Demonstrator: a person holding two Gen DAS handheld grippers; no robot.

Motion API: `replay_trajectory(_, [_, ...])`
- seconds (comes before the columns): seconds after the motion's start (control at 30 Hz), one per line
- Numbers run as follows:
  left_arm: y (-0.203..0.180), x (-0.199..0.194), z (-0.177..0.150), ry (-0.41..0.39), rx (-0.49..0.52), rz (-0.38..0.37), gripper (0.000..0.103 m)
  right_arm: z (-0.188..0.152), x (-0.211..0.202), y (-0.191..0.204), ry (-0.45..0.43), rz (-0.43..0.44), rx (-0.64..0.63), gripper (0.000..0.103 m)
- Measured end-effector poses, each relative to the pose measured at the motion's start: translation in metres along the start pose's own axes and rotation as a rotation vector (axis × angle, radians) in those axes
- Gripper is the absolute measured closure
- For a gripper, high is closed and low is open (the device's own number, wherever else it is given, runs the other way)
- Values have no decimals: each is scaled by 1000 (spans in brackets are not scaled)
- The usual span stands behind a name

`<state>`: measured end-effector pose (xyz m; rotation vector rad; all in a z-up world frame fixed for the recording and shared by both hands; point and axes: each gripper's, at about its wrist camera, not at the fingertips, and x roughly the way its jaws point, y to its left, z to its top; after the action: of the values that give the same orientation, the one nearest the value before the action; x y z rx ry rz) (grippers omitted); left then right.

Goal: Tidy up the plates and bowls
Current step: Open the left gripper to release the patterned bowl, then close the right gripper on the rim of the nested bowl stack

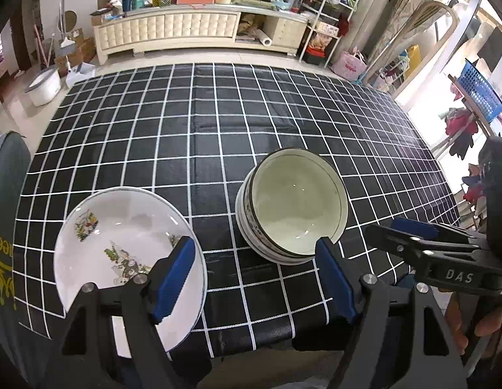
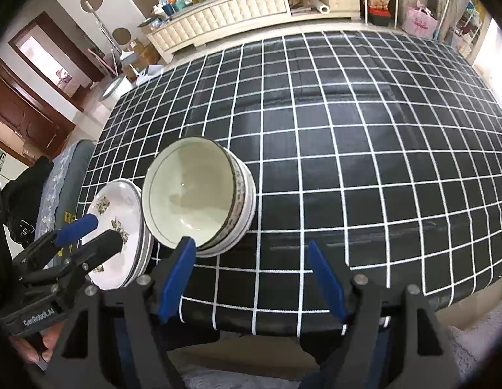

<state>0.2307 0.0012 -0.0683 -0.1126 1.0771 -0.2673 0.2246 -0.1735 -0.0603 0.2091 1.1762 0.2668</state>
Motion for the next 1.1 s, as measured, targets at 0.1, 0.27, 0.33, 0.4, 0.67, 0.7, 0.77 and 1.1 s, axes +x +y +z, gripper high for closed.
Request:
replay_trajectory(0.1, [2, 10, 4, 22, 13, -12, 28, 5, 10, 0, 27, 13, 2, 27])
replay_trajectory(0.27, [5, 26, 13, 48, 15, -17, 28, 8, 21, -3, 43, 17, 24, 27])
replay_trajectory(0.33, [7, 33, 16, 55, 11, -16, 28, 11, 25, -5, 49, 19, 38, 27])
replay_trajectory(0.4, [10, 40, 19, 68, 8, -22, 28, 15, 30, -4, 56, 29, 46, 27])
replay_trajectory(0.67, [17, 65, 29, 93, 8, -12, 28, 23, 48, -5, 78, 58, 74, 27])
replay_trajectory(0.7, [17, 69, 30, 95, 13, -6, 28, 24, 51, -6, 84, 62, 82, 27])
replay_trajectory(0.77, [17, 76, 32, 98, 15, -1, 28, 26, 56, -8, 91, 57, 93, 27])
replay_trajectory(1.1, [17, 104, 40, 155, 17, -31, 35, 32, 70, -20, 102, 67, 116, 28])
